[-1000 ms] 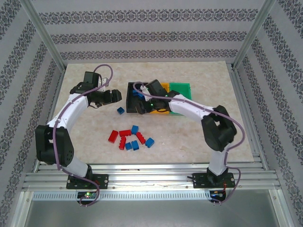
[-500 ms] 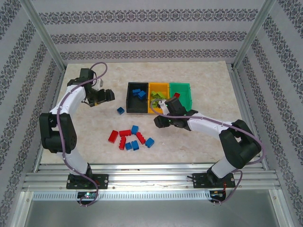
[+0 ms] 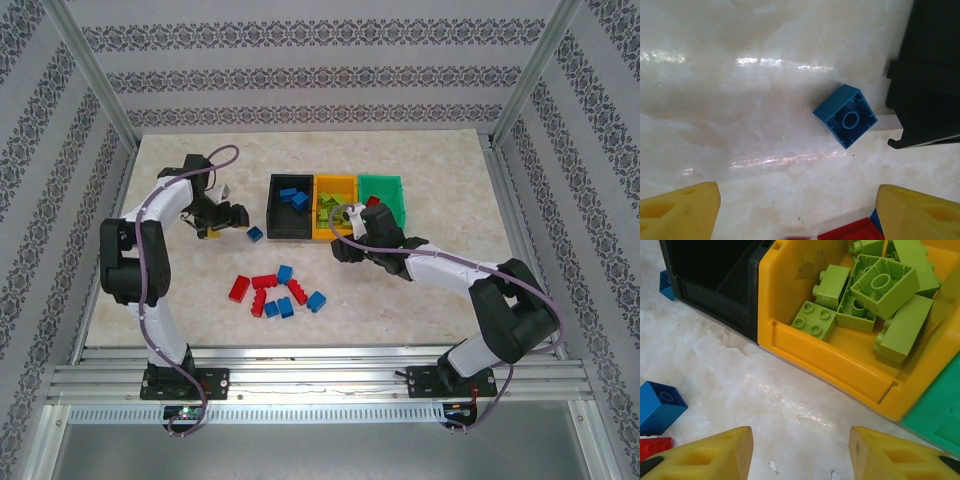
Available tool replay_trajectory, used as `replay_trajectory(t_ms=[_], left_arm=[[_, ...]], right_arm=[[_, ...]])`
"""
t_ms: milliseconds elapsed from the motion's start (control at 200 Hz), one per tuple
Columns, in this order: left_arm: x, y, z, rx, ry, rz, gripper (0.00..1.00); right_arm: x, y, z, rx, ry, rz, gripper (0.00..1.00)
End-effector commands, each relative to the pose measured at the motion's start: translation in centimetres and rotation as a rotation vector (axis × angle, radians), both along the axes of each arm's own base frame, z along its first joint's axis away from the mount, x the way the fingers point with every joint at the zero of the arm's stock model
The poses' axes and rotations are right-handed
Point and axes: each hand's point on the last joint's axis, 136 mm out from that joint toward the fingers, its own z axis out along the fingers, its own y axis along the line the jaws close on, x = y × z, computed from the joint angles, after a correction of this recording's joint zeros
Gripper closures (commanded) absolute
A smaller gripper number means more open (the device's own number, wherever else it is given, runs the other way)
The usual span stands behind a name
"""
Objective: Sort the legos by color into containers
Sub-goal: Touch the lego at the center of the table.
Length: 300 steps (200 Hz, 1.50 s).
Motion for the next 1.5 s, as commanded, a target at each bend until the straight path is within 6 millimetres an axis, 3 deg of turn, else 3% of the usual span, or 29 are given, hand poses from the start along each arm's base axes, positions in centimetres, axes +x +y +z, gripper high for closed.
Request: replay_trajectory(t_ms=[0,160,265,485,670,854,949,1074,1204,1494], left_arm=[[-0.8,-0.9,0.0,0.01,0.028,-0.049,0.18],[-0.7,-1.9,-1.3,0.029,0.039,-0.071,0.19],[0.2,-2.7,-1.0,0.029,-0.031,-0.06,0.19],[0.6,-2.2,-0.8,0.076,-0.091,-0.054,0.19],[0.5,-3.1,-2.4,0.111,-0.069,-0.104,0.19],[0.9,-5.6,-4.0,0.063,-0.045,-0.148,0.19],[0.8,-5.4,-4.4,0.086,-0.04,-0.158,0.19],[1.3,-4.6,-3.6,0.135,-0.072,-0.168,0.19],[2.3,-5.2,-2.6,0.101,-0.121,-0.145,0.21],[3.5,-5.5,-3.3,0.131,-0.079,-0.177,0.25]], right_arm=[[0.2,0.2,0.7,0.033,-0.024,-0.008,0.46],[0.1,0.5,0.7,0.039,-0.021,-0.002,0.46],[0.1,0.6,0.6,0.042,-0.016,0.001,0.46],[-0.1,0.9,0.7,0.049,-0.012,0.01,0.46],[-0.3,1.0,1.0,0.052,-0.016,0.017,0.45],[0.1,0.7,0.3,0.016,-0.011,0.01,0.45],[0.2,0.6,0.3,0.007,-0.016,0.008,0.45],[0.2,0.4,0.3,-0.002,-0.025,0.006,0.45],[0.4,0.2,0.4,-0.016,-0.033,-0.003,0.45],[0.2,0.1,0.6,-0.012,-0.038,0.001,0.45]])
